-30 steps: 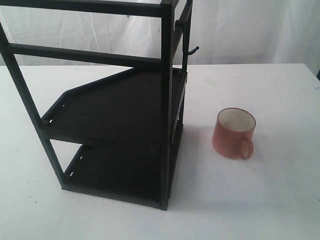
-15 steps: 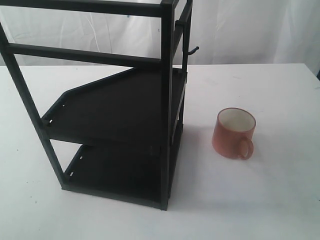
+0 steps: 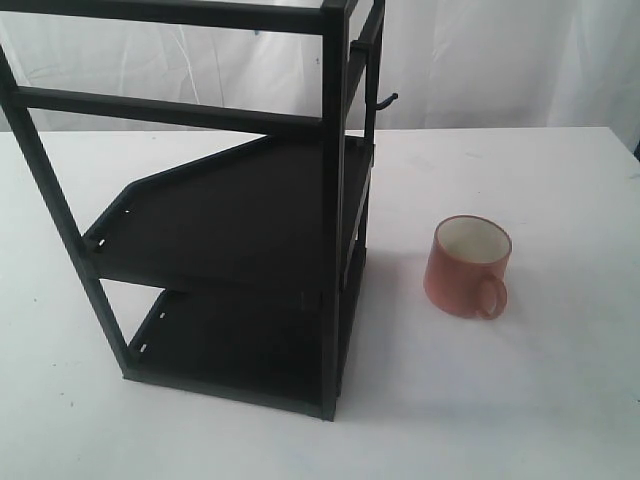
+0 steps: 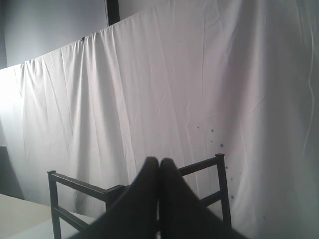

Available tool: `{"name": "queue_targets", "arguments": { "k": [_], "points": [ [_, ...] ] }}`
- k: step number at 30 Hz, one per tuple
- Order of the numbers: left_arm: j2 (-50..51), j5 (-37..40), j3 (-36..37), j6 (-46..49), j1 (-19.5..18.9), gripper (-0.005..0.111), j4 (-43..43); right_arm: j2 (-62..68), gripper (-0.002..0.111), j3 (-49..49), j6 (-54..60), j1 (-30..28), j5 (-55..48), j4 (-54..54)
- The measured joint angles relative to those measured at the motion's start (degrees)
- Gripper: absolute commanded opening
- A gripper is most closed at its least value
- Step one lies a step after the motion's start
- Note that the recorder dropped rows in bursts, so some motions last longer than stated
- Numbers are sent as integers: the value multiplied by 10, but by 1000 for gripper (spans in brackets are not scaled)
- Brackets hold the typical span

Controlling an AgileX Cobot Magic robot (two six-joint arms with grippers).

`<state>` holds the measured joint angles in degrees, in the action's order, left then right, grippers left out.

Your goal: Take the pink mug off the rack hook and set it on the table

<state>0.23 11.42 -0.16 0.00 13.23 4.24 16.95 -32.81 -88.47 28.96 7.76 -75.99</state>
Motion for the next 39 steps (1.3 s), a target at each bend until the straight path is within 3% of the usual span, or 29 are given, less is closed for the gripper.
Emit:
{"name": "queue_targets", "arguments": {
  "k": [16, 18, 21, 23, 25, 32, 39],
  "points": [
    [0, 0, 0, 0, 0, 0, 0, 0, 0, 0, 5, 0, -4, 28],
    [0, 0, 0, 0, 0, 0, 0, 0, 0, 0, 89, 0, -13, 108],
    [0, 0, 0, 0, 0, 0, 0, -4, 0, 15, 467, 0, -37, 419],
    [0, 0, 0, 0, 0, 0, 0, -11, 0, 35, 648, 0, -99, 576],
    [0, 0, 0, 0, 0, 0, 0, -23, 0, 64, 727, 0, -181, 636],
    [0, 0, 0, 0, 0, 0, 0, -118, 0, 200, 767, 0, -226, 668],
    [0, 0, 0, 0, 0, 0, 1, -166, 0, 261, 772, 0, -227, 670]
  ]
}}
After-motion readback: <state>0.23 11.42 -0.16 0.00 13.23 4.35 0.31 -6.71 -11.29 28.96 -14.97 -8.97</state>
